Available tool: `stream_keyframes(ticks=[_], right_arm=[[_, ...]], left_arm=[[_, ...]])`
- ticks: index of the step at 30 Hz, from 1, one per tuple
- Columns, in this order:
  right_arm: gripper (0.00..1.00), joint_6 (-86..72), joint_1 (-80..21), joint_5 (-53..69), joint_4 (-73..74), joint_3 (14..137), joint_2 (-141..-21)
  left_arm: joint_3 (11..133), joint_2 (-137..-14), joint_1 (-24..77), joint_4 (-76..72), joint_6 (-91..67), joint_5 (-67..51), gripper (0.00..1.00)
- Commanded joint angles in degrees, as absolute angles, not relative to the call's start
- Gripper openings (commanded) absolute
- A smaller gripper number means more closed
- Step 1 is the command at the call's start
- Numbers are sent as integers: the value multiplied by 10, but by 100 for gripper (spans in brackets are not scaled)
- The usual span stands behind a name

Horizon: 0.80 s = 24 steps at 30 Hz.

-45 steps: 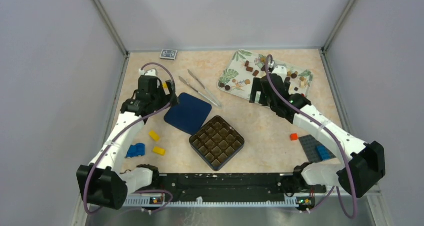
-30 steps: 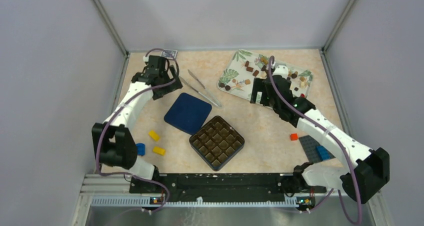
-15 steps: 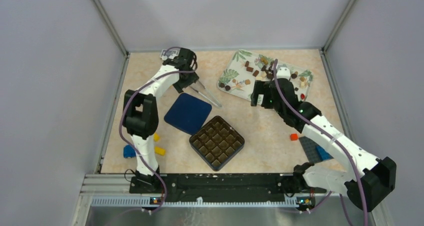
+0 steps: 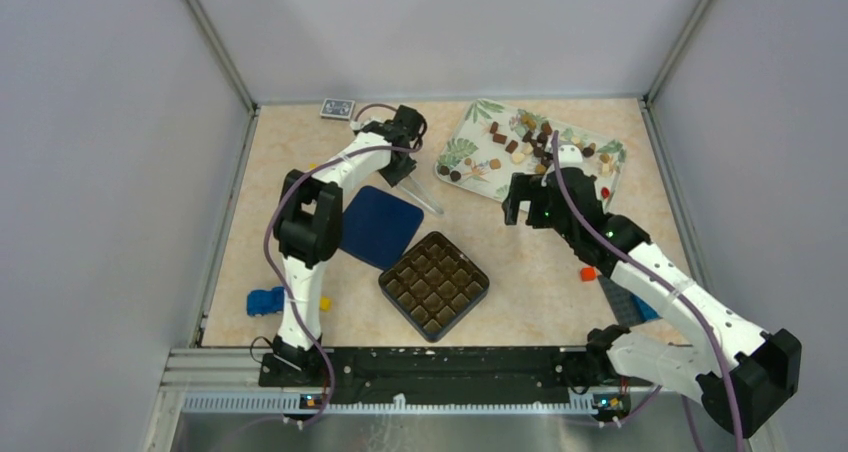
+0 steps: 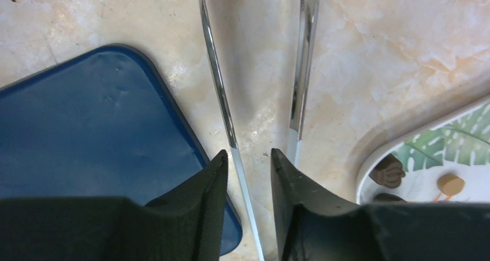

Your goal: Pack the chocolate

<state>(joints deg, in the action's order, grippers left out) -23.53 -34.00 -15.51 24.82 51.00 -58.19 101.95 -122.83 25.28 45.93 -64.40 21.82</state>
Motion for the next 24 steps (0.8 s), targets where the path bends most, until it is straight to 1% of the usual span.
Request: stream_keyframes(ticks=[1, 6, 14, 15, 18, 23, 24], right_arm=[[95, -226, -337, -148, 243, 505, -565], [95, -227, -337, -151, 245, 503, -564], [94, -224, -337, -152, 247, 503, -566], [94, -225, -337, -153, 248, 503, -566], [94, -225, -337, -157, 250, 503, -565], [94, -228, -337, -159, 250, 501, -564], [94, -229, -337, -159, 249, 500, -563]], left_arm=[[1033, -1235, 249, 471, -679, 242, 34], [1015, -1237, 250, 477, -695, 251, 32], [1020, -1261, 250, 468, -685, 238, 31], [1020, -1263, 250, 468, -685, 236, 28], [1019, -1266, 250, 469, -688, 228, 23], [1019, -1265, 260, 468, -691, 213, 7], [1019, -1264, 265, 468, -692, 211, 6]])
